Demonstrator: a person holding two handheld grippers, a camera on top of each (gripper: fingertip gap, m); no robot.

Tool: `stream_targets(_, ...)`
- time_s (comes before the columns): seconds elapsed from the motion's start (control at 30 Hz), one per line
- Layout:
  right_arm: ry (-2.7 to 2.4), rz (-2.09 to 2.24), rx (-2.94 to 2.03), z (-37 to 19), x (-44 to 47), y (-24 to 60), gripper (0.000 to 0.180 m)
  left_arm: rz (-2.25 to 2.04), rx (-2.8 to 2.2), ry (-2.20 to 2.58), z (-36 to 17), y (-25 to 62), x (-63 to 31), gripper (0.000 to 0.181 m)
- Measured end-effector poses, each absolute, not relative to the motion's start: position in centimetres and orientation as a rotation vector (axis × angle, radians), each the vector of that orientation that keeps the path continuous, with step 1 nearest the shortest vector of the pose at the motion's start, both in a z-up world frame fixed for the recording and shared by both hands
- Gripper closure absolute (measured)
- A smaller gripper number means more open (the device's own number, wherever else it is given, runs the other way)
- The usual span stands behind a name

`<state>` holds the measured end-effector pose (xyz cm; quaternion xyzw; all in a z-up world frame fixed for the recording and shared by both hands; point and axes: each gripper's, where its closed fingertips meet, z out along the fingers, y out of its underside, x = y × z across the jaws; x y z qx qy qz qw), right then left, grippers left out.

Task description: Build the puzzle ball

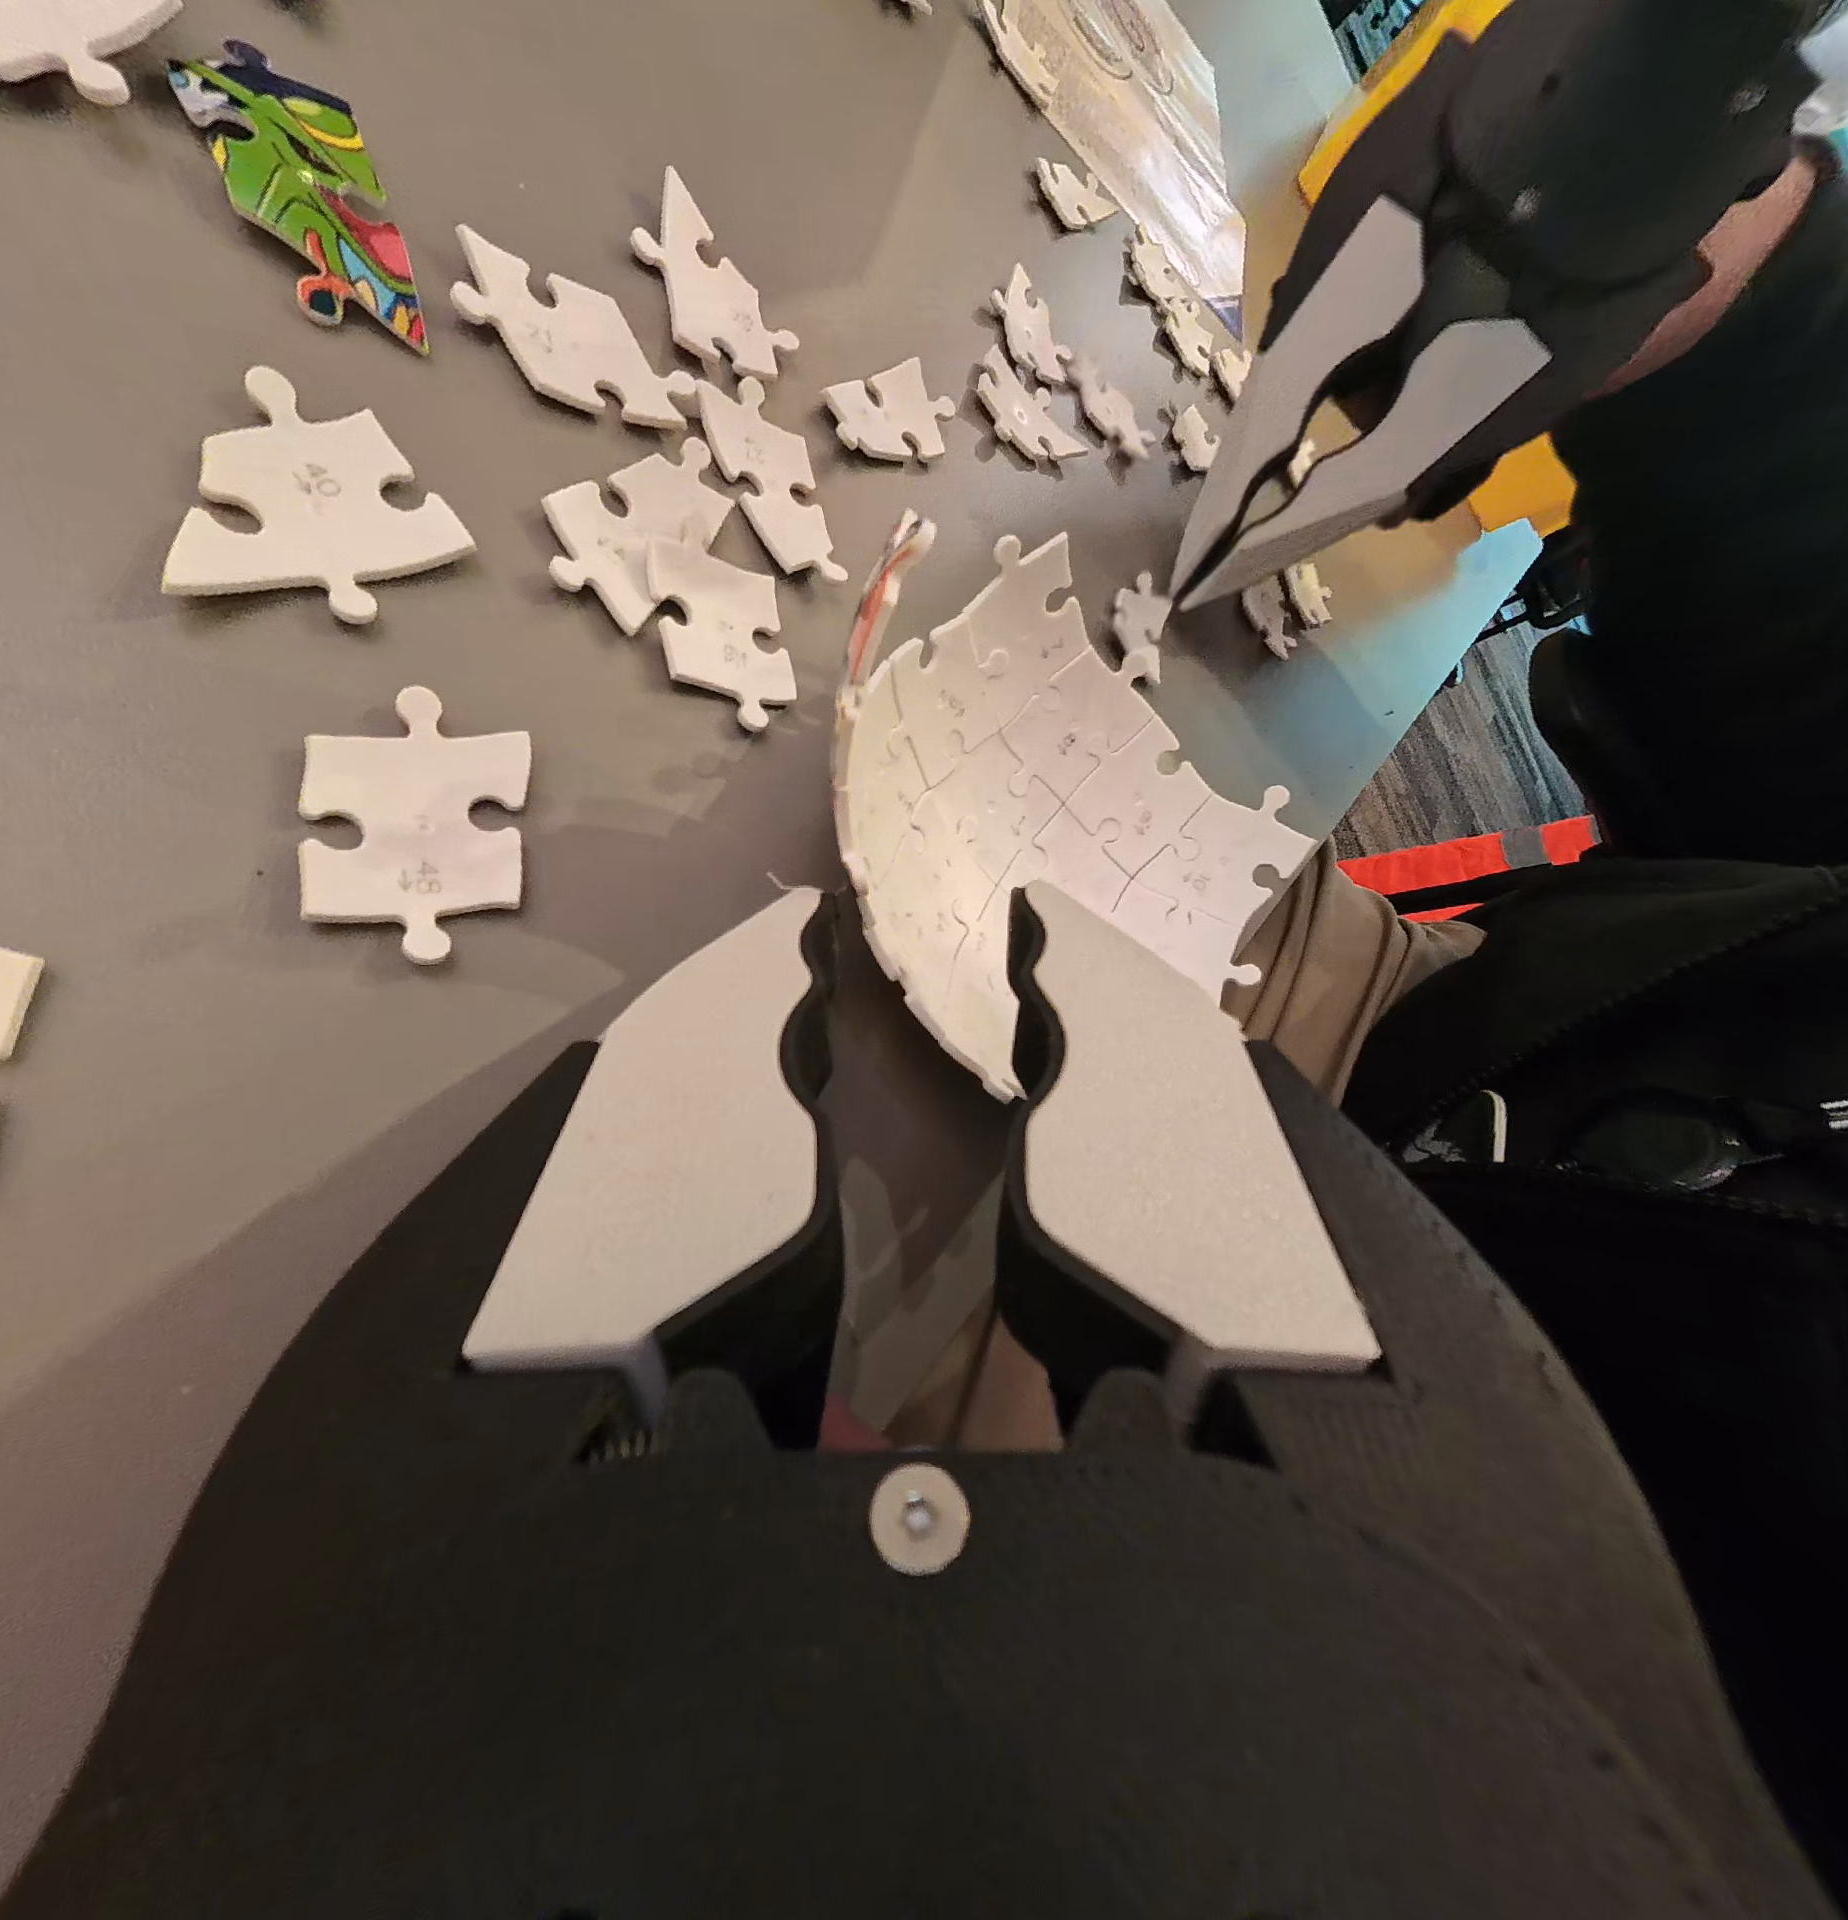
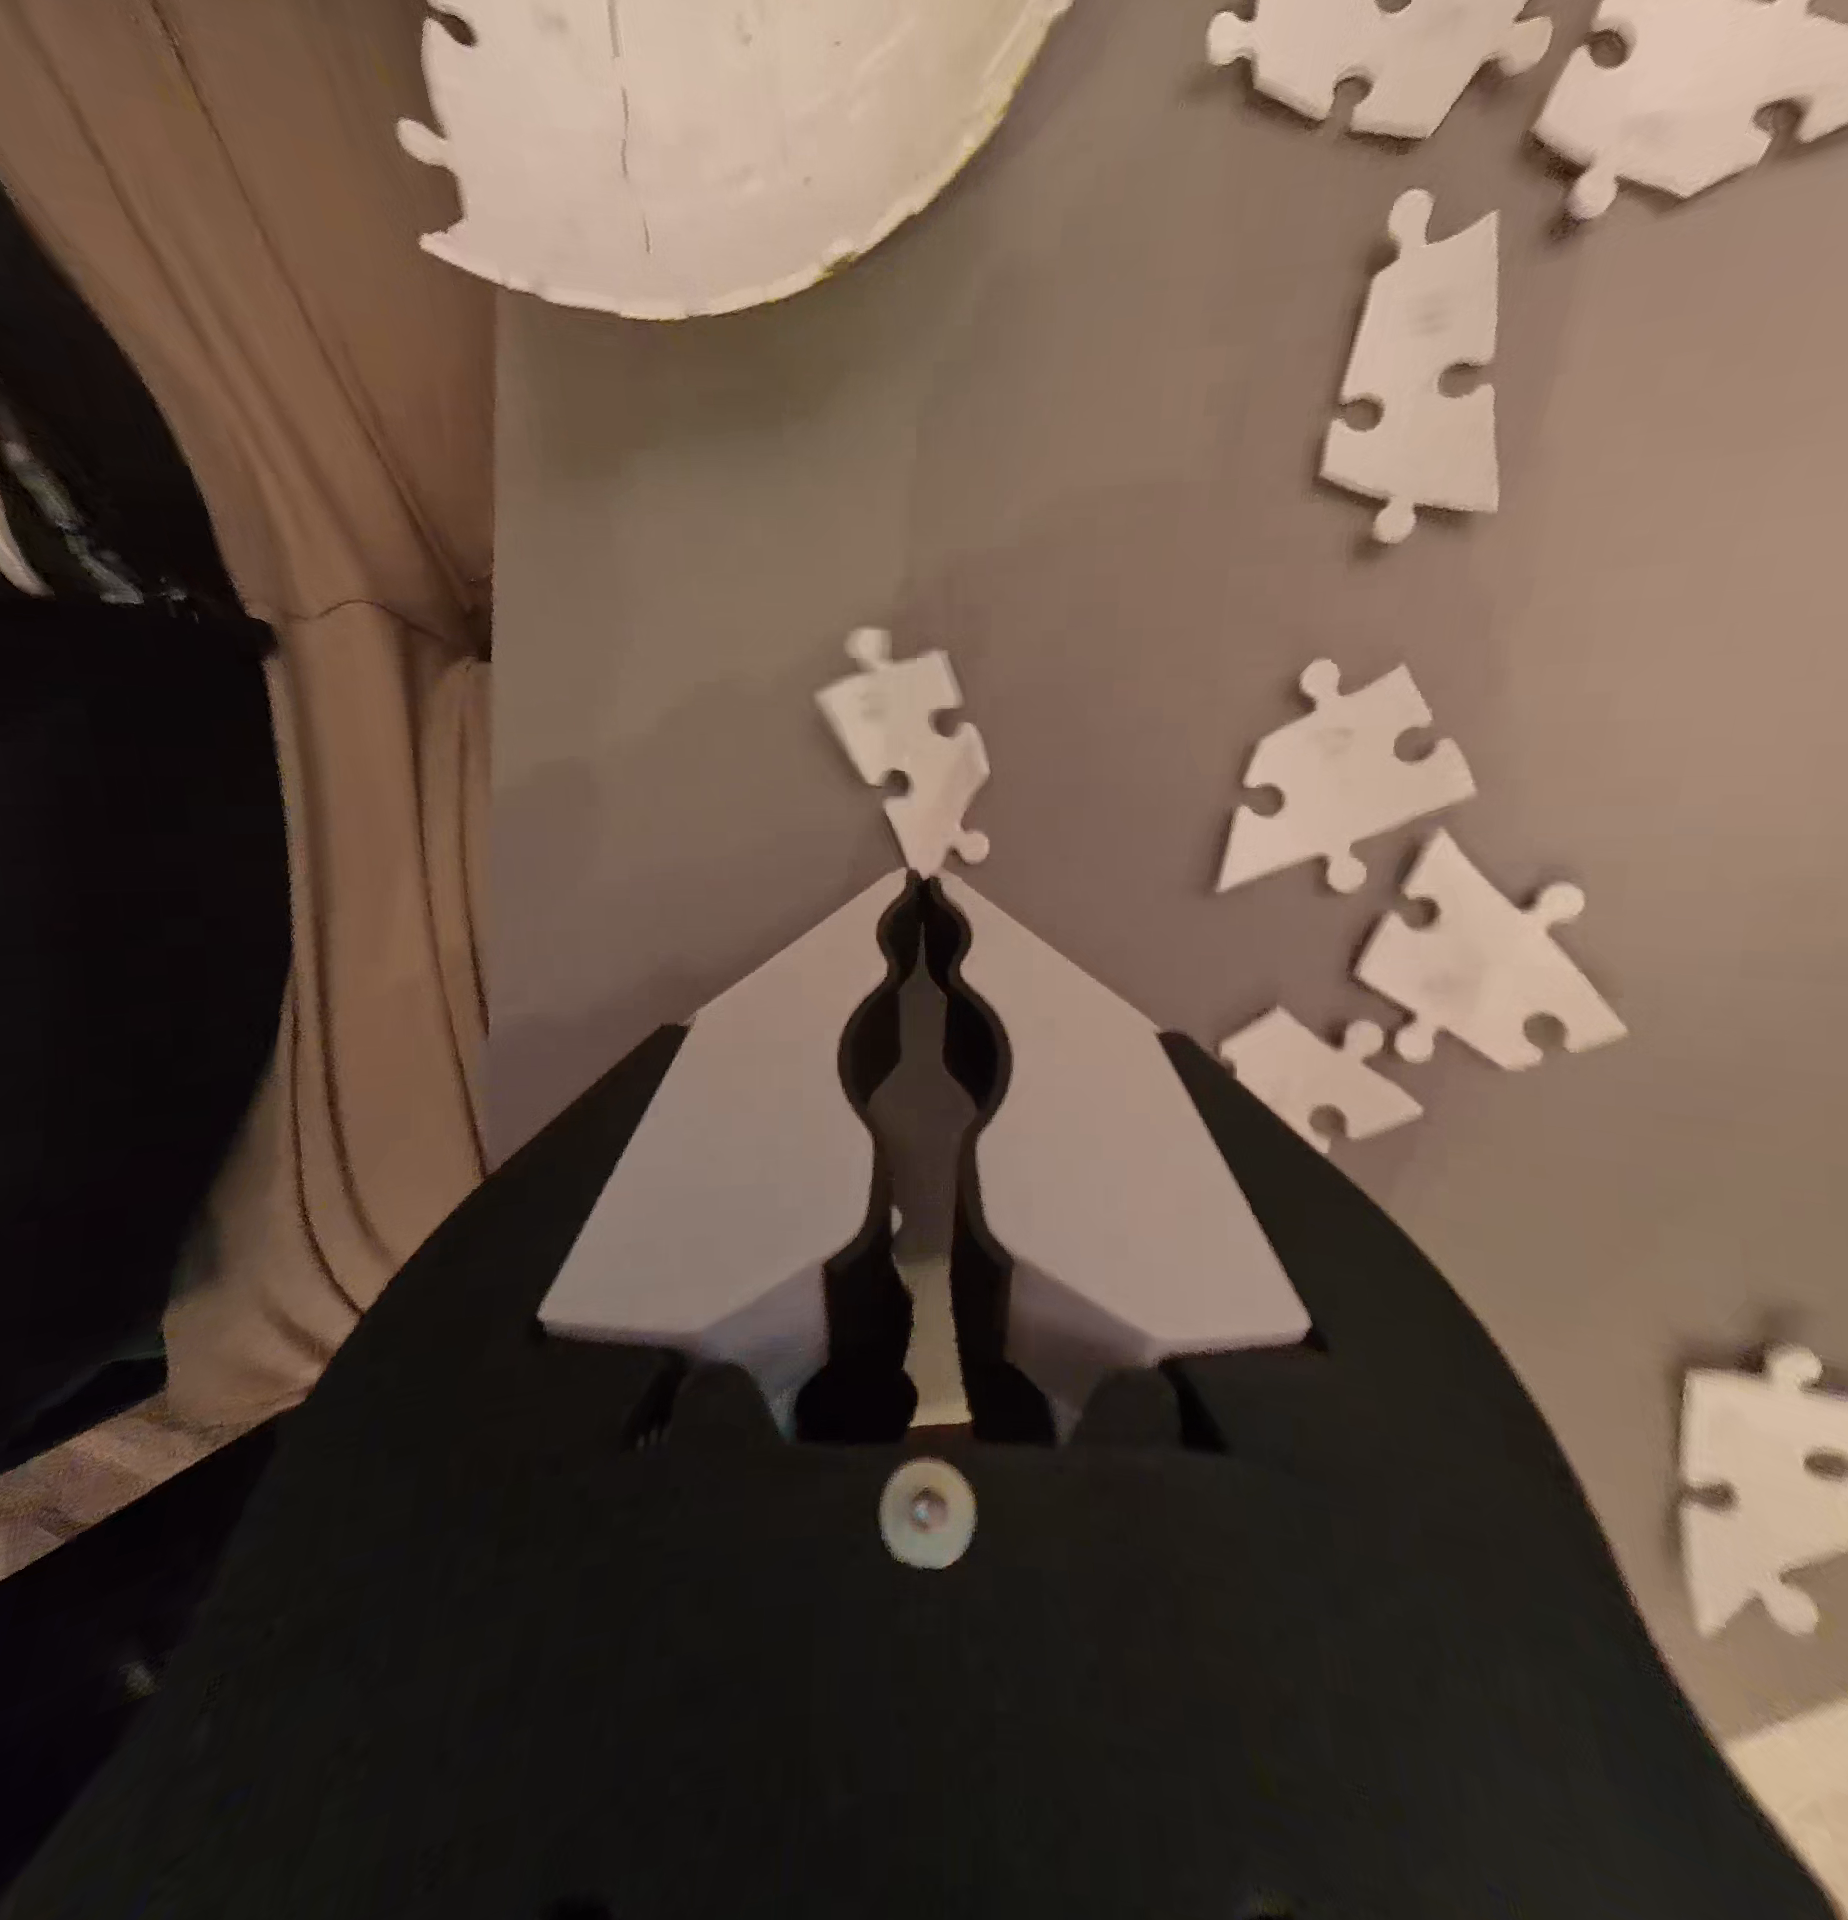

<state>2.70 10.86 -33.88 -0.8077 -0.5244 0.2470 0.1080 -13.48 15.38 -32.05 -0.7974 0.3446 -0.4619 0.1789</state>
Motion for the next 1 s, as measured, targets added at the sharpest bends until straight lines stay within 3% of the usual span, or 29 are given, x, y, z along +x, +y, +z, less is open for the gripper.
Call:
stream_targets(0.23, -1.378, 0.686, -2.364, -31.9, 3.1, 12.7, 0.180, -1.303, -2.257, 0.980, -32.1, 15.3, -13.5, 0.150)
stream_targets(0.4, -1.315, 0.597, -2.420, -32.3, 4.7, 11.8, 0.168, -1.301, -2.259, 0.980, -32.1, 15.3, -13.5, 0.150)
stream_targets(0.6, -1.096, 0.526, -2.492, -31.4, 9.7, 10.0, 0.157, -1.302, -2.260, 0.979, -32.1, 15.3, -13.5, 0.150)
stream_targets(1.0, -0.870, 0.341, -2.601, -32.3, 17.6, 5.1, 0.153, -1.274, -2.281, 1.007, -32.4, 15.3, -13.3, 0.148)
